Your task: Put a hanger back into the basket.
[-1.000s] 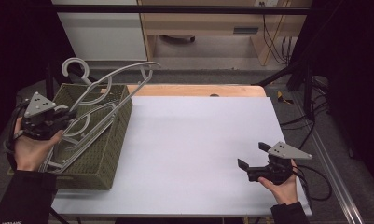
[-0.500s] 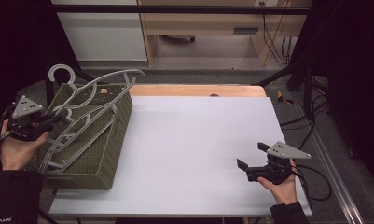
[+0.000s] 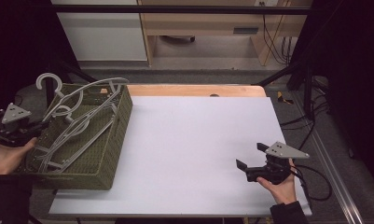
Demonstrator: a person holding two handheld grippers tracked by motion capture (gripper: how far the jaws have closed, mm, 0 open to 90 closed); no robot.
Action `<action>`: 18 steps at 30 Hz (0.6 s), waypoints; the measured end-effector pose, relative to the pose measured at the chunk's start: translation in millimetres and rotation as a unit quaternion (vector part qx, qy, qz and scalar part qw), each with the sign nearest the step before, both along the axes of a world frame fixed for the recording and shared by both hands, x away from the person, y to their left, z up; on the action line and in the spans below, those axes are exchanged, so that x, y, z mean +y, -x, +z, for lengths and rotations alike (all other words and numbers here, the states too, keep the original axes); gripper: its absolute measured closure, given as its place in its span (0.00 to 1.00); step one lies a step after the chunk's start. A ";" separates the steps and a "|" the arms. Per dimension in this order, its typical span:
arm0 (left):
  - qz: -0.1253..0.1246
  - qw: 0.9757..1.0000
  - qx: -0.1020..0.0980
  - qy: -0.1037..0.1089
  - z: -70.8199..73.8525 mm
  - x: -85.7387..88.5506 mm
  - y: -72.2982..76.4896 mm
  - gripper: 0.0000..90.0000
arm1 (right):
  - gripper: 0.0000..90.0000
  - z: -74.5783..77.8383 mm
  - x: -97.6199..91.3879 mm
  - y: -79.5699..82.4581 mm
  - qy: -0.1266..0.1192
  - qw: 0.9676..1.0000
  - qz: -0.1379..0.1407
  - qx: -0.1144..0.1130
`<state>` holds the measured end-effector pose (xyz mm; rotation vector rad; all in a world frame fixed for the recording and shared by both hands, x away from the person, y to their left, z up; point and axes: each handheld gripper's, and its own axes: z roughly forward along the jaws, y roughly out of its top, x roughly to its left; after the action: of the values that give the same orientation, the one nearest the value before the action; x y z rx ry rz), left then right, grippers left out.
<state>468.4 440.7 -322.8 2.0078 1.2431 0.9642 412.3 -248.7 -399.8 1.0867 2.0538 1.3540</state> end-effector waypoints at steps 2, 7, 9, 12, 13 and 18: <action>0.002 1.000 0.001 -0.001 -0.5 1.6 0.6 0.92 | 0.01 -0.1 0.0 0.0 0.000 1.000 0.000 0.000; 0.010 1.000 -0.001 0.002 -0.2 7.8 2.6 0.92 | 0.01 -0.4 0.5 -0.2 0.000 1.000 0.001 0.002; 0.015 1.000 0.001 -0.011 -0.6 5.8 1.7 0.92 | 0.01 -0.4 0.6 -0.1 0.000 1.000 0.002 0.002; 0.023 0.999 0.006 -0.022 -2.7 5.0 -1.0 0.92 | 0.01 -0.5 0.6 0.0 0.001 1.000 0.003 0.004; 0.025 0.999 0.009 -0.025 -3.7 5.0 -1.9 0.92 | 0.01 -0.5 0.6 0.0 0.001 1.000 0.003 0.004; 0.021 0.999 0.019 -0.023 -10.6 8.6 -3.4 0.92 | 0.01 -0.8 0.3 -0.2 0.004 1.000 0.006 0.005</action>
<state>471.8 449.3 -333.4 2.0504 1.2991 0.9873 412.5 -248.5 -400.6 1.0814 2.0733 1.3478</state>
